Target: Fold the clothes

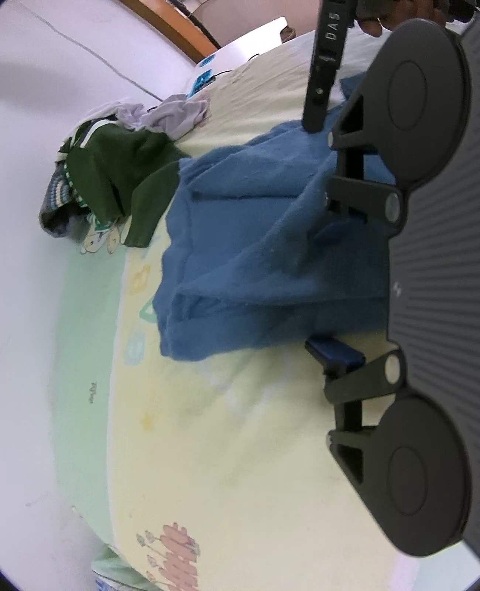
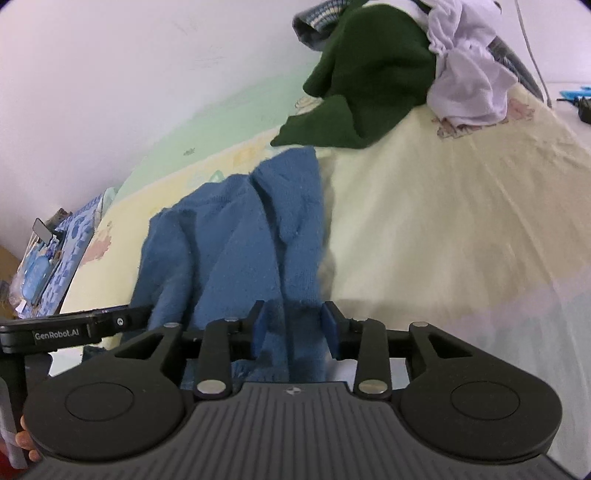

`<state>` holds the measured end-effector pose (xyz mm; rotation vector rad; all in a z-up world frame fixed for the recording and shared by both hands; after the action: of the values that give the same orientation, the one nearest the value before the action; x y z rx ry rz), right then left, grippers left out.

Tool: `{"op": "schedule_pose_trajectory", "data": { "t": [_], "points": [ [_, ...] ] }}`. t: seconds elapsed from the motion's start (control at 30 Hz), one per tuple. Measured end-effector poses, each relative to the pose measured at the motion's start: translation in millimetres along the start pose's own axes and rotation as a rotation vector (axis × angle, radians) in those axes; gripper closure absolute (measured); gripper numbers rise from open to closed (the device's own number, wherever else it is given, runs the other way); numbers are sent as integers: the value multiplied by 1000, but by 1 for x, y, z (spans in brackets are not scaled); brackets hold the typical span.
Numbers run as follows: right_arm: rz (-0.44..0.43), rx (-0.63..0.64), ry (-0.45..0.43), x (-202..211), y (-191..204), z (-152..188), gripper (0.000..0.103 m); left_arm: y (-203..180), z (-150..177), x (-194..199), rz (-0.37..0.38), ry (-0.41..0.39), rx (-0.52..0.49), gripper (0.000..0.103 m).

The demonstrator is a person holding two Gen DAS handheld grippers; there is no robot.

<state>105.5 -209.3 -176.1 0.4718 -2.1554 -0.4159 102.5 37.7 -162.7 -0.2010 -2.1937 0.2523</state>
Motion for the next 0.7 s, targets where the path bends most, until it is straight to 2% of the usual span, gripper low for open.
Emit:
{"op": "schedule_pose_trajectory", "data": {
  "t": [0.07,0.23,0.37,0.43,0.7],
  "points": [
    [-9,24,3,-4,1,-3,67,2,-5,-3,15,-1,18,45],
    [-48,-14,5,-18,-6,-23,69,9,-21,-14,31,-6,25,43],
    [-86,-49,14,-34,-14,-45,69,8,-36,-25,11,-10,0,43],
    [-92,-37,19,-41,-14,-53,70,6,-41,-30,11,-11,-15,37],
    [-115,-2,4,-59,-15,-74,67,6,-62,-48,38,-18,-48,33]
  ]
}}
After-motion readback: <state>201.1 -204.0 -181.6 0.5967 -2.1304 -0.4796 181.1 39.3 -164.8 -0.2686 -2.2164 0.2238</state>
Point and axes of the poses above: each gripper's, at about its wrist camera, not at the fingertips, and x roughly against the way its jaws point, y to its left, z to its underside, the point moved 4 cm from there along -x, roughly the way its jaws point, and after that the axes turned 3 degrees about -z, right-handed, at the moved point
